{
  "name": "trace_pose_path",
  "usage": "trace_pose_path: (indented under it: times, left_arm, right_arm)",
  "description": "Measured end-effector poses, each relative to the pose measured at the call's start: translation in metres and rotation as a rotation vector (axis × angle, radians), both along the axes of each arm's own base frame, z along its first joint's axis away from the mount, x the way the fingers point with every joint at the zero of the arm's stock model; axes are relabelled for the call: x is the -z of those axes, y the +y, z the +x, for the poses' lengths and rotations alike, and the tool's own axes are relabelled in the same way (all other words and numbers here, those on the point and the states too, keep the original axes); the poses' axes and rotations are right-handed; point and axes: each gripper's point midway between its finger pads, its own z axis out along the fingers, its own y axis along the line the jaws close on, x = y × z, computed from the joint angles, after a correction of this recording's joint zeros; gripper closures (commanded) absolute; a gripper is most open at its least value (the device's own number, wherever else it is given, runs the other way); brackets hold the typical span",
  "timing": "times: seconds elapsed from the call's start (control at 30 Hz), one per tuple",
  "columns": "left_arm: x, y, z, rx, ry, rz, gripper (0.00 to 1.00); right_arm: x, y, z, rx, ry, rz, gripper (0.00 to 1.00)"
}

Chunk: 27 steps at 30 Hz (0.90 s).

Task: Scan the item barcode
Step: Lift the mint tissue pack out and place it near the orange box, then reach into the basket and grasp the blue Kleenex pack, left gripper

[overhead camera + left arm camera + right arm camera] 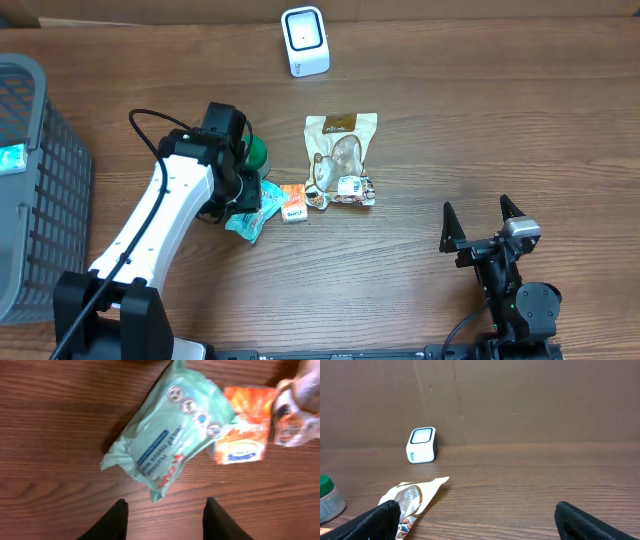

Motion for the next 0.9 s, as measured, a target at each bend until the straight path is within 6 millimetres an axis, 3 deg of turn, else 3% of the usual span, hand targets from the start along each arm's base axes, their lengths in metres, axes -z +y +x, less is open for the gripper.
trace_pose_path:
  times: [0.07,0.13,0.23,0.37,0.53,0.63,0.73,0.77,0.83,0.9]
  left_arm:
    - [-0.012,-0.003,0.006,0.004,-0.016,-0.015,0.62]
    - [-0.038,-0.008,0.021,0.019,-0.075,-0.033,0.56]
    - [-0.094,-0.01,0.048,0.049,-0.205,-0.045,0.39]
    - [-0.174,0.013,0.07,0.014,-0.38,-0.017,0.34]
    - [-0.254,0.084,0.082,-0.177,-0.581,0.042,0.32]
    - [-0.295,0.152,0.075,-0.392,-0.693,0.09,0.32]
    - [-0.316,0.215,0.06,-0.608,-0.765,0.133,0.32]
    - [-0.319,0.224,0.058,-0.64,-0.775,0.14,0.32]
    - [-0.322,0.271,0.038,-0.8,-0.793,0.176,0.33]
    - [-0.32,0.297,0.024,-0.892,-0.788,0.189,0.37]
  right_arm:
    - [0.0,0.0,0.0,0.0,0.0,0.0,0.0]
    - [0.0,0.0,0.0,0.0,0.0,0.0,0.0]
    - [0.0,0.0,0.0,0.0,-0.001,0.0,0.0]
    - [0.0,0.0,0.0,0.0,-0.001,0.0,0.0]
    - [0.0,0.0,0.0,0.0,0.0,0.0,0.0]
    - [0.0,0.0,0.0,0.0,0.0,0.0,0.0]
    - [0.0,0.0,0.0,0.0,0.0,0.0,0.0]
    - [0.0,0.0,0.0,0.0,0.0,0.0,0.0]
    - [0.0,0.0,0.0,0.0,0.0,0.0,0.0]
    - [0.0,0.0,0.0,0.0,0.0,0.0,0.0]
